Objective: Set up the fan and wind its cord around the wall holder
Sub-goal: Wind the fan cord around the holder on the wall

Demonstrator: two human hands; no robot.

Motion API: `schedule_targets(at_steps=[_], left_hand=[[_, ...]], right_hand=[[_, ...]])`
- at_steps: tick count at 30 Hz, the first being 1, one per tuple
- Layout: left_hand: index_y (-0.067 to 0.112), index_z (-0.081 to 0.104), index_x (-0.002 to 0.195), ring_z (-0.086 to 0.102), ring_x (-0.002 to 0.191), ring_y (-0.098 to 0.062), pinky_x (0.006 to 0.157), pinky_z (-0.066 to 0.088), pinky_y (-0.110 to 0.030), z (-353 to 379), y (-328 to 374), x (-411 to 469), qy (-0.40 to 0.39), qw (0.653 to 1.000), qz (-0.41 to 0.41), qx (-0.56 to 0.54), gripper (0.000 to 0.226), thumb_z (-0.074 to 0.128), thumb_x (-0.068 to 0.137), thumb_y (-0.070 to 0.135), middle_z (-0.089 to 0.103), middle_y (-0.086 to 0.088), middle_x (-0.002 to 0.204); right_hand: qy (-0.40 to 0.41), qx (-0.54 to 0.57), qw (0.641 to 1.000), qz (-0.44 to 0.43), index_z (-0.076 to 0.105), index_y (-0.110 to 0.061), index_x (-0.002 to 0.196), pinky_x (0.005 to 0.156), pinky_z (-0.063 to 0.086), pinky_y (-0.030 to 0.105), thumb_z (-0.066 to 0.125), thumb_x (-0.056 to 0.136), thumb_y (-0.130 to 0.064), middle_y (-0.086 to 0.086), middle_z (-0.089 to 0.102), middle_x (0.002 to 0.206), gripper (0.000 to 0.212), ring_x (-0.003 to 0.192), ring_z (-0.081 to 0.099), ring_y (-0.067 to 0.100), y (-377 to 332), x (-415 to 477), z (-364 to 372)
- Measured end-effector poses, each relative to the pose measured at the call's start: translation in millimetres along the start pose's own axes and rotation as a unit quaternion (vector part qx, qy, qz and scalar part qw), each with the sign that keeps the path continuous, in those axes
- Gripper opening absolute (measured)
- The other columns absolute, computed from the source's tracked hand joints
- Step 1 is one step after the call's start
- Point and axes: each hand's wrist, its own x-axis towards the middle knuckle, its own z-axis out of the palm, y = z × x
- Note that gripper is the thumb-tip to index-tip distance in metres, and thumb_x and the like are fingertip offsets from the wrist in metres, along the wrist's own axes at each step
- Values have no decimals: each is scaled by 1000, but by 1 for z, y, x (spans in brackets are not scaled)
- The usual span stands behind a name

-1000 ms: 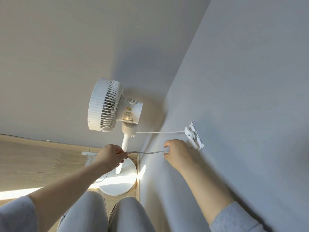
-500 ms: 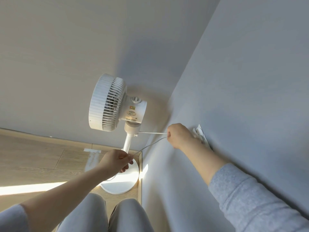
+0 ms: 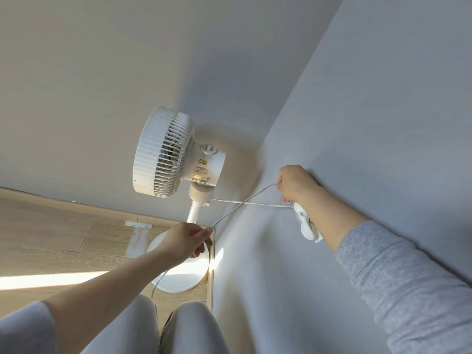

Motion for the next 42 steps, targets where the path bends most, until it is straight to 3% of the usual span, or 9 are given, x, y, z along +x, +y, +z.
schedule_targets(at_steps=[3,5,9,18,21,24,29,38,42], left_hand=[[7,72,77,55,50,-9,47,43,-12,2,2,1,2,1000,6,-16,36,52,93,33,63,0,60],[8,72,78,55,52,-10,49,43,-13,3,5,0,3,1000,14,-25,35,52,93,33,63,-1,61],[9,72,79,58,54,-11,54,46,-18,5,13,-1,-4,999,29,-33,34,52,92,33,65,-1,63],[11,72,76,58,51,-10,52,46,-17,6,27,-13,-1,998,59,-3,32,52,92,30,65,0,62],[11,72,74,58,52,-10,53,46,-18,5,32,-20,-2,998,65,0,32,53,92,29,65,0,61],[11,72,73,58,52,-11,52,46,-18,3,33,-28,0,998,64,3,32,52,92,29,65,0,61],[15,72,70,57,50,-11,54,46,-21,4,38,-40,-3,997,70,16,33,52,92,31,64,2,57],[14,72,72,57,50,-12,54,48,-22,1,47,-58,-1,995,95,17,31,55,91,30,64,2,57],[14,73,74,57,52,-12,53,47,-20,-1,44,-65,4,995,99,24,30,56,91,31,65,2,59]], right_hand=[[-5,-4,1000,15,60,-3,94,49,35,18,49,86,2,18,69,109,15,101,68,33,3,-1,-10],[-3,-14,1000,20,56,-6,80,47,26,14,51,86,2,18,69,112,12,105,66,32,4,-1,-17],[27,-44,999,16,32,-12,58,45,23,17,47,89,1,19,68,114,37,100,66,33,8,-8,-32],[63,-40,997,23,34,-13,56,46,23,15,51,84,-3,18,69,110,34,75,47,25,14,-43,-57],[64,-22,998,9,60,-5,82,53,41,22,52,84,-6,17,69,107,8,85,64,31,15,-62,-61],[43,15,999,-3,63,-2,102,76,56,35,49,84,-4,17,71,100,22,92,68,33,17,-81,-64],[46,65,997,13,66,3,97,77,59,41,51,82,-4,20,74,86,22,82,72,34,23,-107,-73],[40,49,997,48,60,-5,89,74,54,31,53,84,-5,10,62,77,8,81,66,29,26,-144,-75],[3,54,997,58,48,-12,67,51,40,22,50,82,-2,0,47,53,17,52,51,19,25,-164,-64]])
